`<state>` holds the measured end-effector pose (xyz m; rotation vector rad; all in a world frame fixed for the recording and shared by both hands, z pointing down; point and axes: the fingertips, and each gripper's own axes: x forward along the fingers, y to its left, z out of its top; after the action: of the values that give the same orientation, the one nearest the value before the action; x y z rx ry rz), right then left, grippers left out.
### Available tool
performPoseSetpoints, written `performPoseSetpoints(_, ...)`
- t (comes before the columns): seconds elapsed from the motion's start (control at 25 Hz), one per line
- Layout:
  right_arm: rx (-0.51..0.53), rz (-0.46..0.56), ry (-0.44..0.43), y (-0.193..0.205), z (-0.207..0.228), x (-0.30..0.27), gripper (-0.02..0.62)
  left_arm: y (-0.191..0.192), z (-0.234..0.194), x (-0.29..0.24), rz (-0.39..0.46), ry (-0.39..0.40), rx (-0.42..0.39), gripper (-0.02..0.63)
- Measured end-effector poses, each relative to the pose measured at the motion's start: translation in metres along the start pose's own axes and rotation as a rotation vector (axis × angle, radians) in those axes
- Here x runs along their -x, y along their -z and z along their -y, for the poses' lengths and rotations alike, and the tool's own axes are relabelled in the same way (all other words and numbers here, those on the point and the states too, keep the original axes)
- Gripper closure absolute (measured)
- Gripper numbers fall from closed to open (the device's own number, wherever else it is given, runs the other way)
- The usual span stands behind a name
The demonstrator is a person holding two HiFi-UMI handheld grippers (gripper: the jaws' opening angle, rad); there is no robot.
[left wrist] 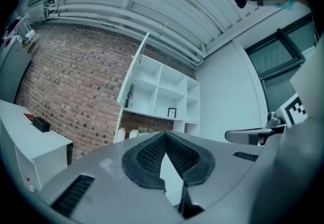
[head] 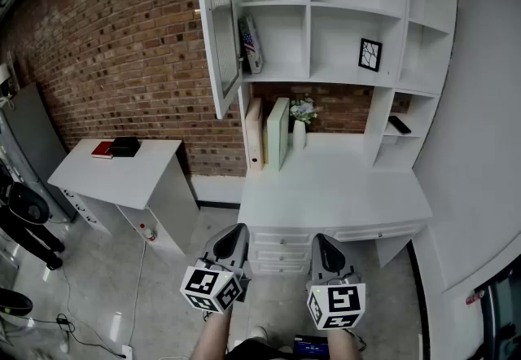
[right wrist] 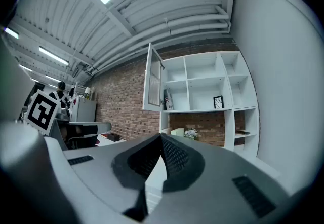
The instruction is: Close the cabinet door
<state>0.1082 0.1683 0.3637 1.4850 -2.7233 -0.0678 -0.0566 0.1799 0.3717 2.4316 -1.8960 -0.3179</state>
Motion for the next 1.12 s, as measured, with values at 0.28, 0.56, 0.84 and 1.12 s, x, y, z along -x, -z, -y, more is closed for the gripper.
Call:
performPoseSetpoints(0.28, -0.008, 0.001, 0.011, 0.003, 0.003, 0.003, 0.594, 0.003, -0.002, 0.0, -0.002, -0.007, 0.019, 0.592)
performPoseSetpoints(0.56, -0.025, -0.011, 0.017, 0.011, 0.016, -0.016, 0.592, 0.009, -0.012, -0.014, -0.016, -0.031, 0.015, 0.592)
performPoseSetpoints(0.84, -0.183, 0.025, -0.126, 0.013, 0.019, -0.056, 0.592, 0.02, -0.04, -0.051, -0.024, -0.063, 0.023, 0.593)
performPoseSetpoints(1.12, -0.167, 0.024, -0.144, 0.023, 0.049, -0.144, 0.592, 0.032, -0.088, -0.136, 0.007, -0.052, 0.056, 0.593)
